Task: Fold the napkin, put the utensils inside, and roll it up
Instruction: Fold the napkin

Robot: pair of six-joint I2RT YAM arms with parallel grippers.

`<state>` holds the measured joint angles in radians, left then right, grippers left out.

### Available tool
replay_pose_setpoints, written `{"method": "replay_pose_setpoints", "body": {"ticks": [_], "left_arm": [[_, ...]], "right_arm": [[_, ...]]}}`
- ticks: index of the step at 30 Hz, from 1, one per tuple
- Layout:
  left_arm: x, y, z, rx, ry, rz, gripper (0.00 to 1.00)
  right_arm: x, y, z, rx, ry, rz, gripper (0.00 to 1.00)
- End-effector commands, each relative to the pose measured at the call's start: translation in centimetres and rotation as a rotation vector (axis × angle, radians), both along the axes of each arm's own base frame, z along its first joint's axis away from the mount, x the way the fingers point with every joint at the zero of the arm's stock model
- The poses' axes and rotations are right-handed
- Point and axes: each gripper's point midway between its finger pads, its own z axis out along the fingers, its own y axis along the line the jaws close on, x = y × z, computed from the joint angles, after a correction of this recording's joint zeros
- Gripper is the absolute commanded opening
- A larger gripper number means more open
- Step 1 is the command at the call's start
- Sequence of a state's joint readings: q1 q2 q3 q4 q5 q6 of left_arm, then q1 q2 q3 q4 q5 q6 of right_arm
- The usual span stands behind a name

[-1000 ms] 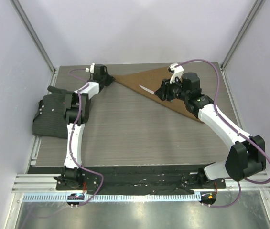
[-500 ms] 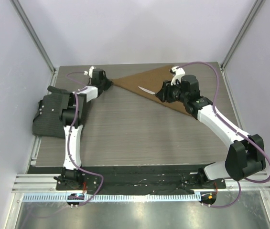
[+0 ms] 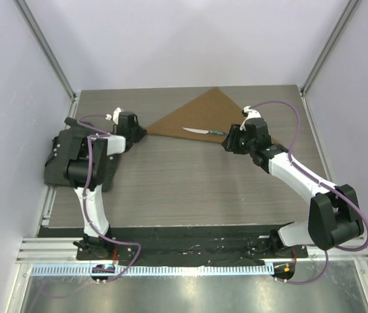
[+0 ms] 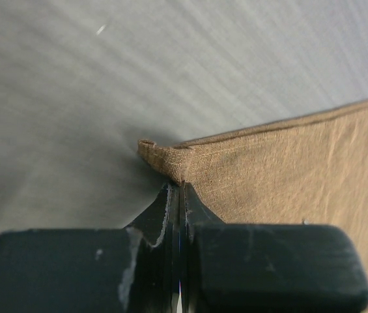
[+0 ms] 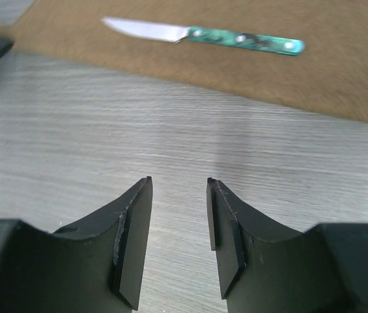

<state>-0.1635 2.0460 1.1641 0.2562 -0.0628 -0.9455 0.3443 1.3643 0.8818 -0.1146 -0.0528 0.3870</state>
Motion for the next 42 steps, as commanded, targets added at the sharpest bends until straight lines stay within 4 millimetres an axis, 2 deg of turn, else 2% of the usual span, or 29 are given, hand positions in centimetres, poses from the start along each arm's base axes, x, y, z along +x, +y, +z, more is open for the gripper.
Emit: {"method": "replay_pose_setpoints", "body": {"ticks": [1, 2, 3, 6, 11, 18, 20, 21, 22, 24, 27, 28, 29, 31, 32, 35, 37, 38, 39, 42], "left_arm": [[-1.5, 1.6, 1.9, 0.076, -0.056, 0.014, 0.0], [-1.6, 1.7, 2.8, 0.086, -0.077, 0.013, 0.0], [-2.3, 2.0, 2.4, 0.116, -0.069, -0.003, 0.0], [-2.5, 1.8, 3.4, 0.142, -0.104, -0.045, 0.0], [-2.0, -0.5, 5.2, 0.179, -0.166, -0.169, 0.0], [-0.4, -6.7, 9.0, 0.169, -0.289, -0.307, 0.0], [-0.1, -9.0, 9.5, 0.159, -0.317, -0.345, 0.0], [0.2, -10.4, 10.5, 0.136, -0.347, -0.385, 0.0], [0.0, -12.0, 10.1, 0.13, -0.345, -0.419, 0.0], [0.4, -14.2, 11.1, 0.111, -0.381, -0.46, 0.0], [0.0, -17.7, 10.5, 0.09, -0.385, -0.531, 0.0], [0.2, -18.7, 11.1, 0.081, -0.404, -0.548, 0.0], [-0.3, -20.2, 10.0, 0.076, -0.389, -0.579, 0.0], [-0.5, -22.1, 10.3, 0.06, -0.403, -0.619, 0.0], [-1.0, -23.3, 9.3, 0.057, -0.389, -0.644, 0.0], [-1.3, -25.4, 9.1, 0.045, -0.406, -0.691, 0.0], [-1.9, -26.9, 8.2, 0.039, -0.398, -0.723, 0.0], [-2.0, -27.7, 8.5, 0.033, -0.41, -0.742, 0.0], [-2.5, -28.5, 7.7, 0.031, -0.401, -0.763, 0.0], [-3.1, -30.4, 7.0, 0.03, -0.403, -0.815, 0.0]], "right_arm": [[0.7, -1.6, 2.1, 0.029, -0.063, -0.126, 0.47], [0.7, -1.6, 2.1, 0.031, -0.063, -0.129, 0.46], [0.7, -1.6, 2.2, 0.038, -0.063, -0.134, 0.46], [0.5, -1.8, 2.1, 0.044, -0.062, -0.149, 0.46], [0.8, -1.9, 1.7, 0.05, -0.067, -0.171, 0.47], [1.0, -2.1, 1.0, 0.056, -0.072, -0.191, 0.47], [1.1, -2.3, 0.8, 0.047, -0.075, -0.202, 0.46], [1.2, -2.5, 0.8, 0.045, -0.077, -0.207, 0.46], [1.1, -2.5, 0.7, 0.043, -0.076, -0.208, 0.46], [1.1, -2.7, 0.6, 0.04, -0.075, -0.219, 0.46], [1.7, -2.6, 1.4, 0.057, -0.112, -0.229, 0.46], [1.7, -2.6, 1.6, 0.058, -0.118, -0.227, 0.46], [1.8, -2.6, 1.7, 0.061, -0.122, -0.231, 0.46], [1.8, -2.6, 2.1, 0.062, -0.134, -0.23, 0.46], [1.8, -2.6, 2.4, 0.064, -0.142, -0.227, 0.46], [1.8, -2.9, 2.9, 0.058, -0.159, -0.232, 0.46], [1.6, -3.0, 3.2, 0.056, -0.166, -0.231, 0.46], [1.5, -3.1, 3.2, 0.056, -0.167, -0.233, 0.46], [1.4, -3.1, 3.1, 0.054, -0.165, -0.23, 0.46], [1.0, -3.2, 3.4, 0.059, -0.173, -0.231, 0.46]]}}
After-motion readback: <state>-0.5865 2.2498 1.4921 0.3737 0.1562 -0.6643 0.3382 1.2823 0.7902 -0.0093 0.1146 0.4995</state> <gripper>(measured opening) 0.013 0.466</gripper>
